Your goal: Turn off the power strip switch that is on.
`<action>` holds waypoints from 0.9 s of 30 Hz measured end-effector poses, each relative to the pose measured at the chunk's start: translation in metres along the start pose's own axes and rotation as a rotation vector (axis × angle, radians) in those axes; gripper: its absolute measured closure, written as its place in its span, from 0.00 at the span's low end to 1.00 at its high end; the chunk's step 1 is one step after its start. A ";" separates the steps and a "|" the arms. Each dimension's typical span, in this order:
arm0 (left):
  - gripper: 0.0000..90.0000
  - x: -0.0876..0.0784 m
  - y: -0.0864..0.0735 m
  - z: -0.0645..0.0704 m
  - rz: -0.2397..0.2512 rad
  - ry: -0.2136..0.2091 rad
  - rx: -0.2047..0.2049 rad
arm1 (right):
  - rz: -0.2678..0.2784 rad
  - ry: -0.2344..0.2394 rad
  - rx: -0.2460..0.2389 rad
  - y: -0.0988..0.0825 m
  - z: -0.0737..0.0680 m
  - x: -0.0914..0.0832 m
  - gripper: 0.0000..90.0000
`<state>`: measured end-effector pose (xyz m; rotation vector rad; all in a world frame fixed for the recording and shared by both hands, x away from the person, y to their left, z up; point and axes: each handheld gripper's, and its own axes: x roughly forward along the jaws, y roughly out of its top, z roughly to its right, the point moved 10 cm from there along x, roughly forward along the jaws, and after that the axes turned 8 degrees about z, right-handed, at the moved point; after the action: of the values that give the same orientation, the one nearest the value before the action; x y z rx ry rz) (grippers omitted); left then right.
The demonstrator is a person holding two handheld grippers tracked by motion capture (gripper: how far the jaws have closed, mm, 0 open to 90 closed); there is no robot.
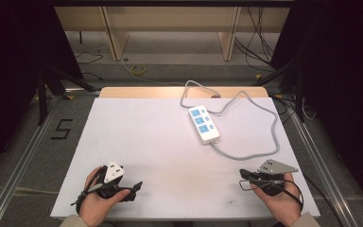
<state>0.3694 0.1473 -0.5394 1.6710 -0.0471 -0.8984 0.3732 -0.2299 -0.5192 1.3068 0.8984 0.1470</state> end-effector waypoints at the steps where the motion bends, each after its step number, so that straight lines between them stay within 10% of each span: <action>1: 0.13 0.000 0.000 0.000 -0.001 0.000 -0.001 | -0.003 -0.002 0.002 0.000 0.000 0.000 1.00; 27: 0.15 0.001 0.001 0.000 0.009 0.007 -0.002 | -0.060 -0.022 0.018 0.021 0.007 0.011 1.00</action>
<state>0.3704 0.1460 -0.5390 1.6705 -0.0493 -0.8857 0.3926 -0.2225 -0.5064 1.2947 0.9210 0.0783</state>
